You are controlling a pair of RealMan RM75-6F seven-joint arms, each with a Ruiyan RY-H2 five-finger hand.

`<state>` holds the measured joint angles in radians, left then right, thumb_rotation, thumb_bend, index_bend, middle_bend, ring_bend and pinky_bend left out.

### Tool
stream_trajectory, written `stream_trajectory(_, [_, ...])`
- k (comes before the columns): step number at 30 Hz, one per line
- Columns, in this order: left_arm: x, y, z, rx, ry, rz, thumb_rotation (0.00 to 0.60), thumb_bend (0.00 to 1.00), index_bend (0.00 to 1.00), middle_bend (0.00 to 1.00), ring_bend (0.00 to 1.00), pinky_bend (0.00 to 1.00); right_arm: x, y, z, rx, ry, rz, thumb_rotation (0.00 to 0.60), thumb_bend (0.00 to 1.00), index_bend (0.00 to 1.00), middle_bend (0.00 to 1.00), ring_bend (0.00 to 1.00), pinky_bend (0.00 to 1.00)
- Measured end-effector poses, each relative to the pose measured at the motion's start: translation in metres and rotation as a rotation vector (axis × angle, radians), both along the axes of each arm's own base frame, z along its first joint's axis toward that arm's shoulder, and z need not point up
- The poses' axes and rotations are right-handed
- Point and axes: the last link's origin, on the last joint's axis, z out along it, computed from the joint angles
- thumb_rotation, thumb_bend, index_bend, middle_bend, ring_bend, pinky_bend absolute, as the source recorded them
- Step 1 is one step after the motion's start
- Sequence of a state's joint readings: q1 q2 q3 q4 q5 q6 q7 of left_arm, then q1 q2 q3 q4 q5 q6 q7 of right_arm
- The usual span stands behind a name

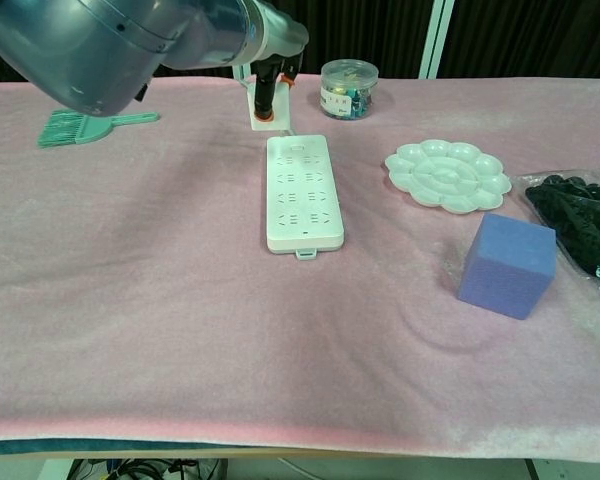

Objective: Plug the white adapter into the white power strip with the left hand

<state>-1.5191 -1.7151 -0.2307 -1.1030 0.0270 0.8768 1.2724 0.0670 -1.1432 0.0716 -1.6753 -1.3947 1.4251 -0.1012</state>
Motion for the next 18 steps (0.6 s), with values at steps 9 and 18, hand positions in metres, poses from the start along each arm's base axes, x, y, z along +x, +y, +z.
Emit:
stream_trajectory(9, [-0.003,0.006,-0.018,-0.016,0.019,0.014,0.6,0.55,0.61,0.62,0.22,0.01,0.0,0.0,0.0,0.003,-0.005,-0.007,0.6,0.13,0.1,0.04,0.13,0.13])
stream_trajectory(18, [-0.003,0.006,-0.029,-0.032,0.02,0.0,0.6,0.55,0.61,0.62,0.22,0.01,0.0,0.001,0.001,0.004,-0.002,-0.01,0.6,0.13,0.1,0.04,0.13,0.13])
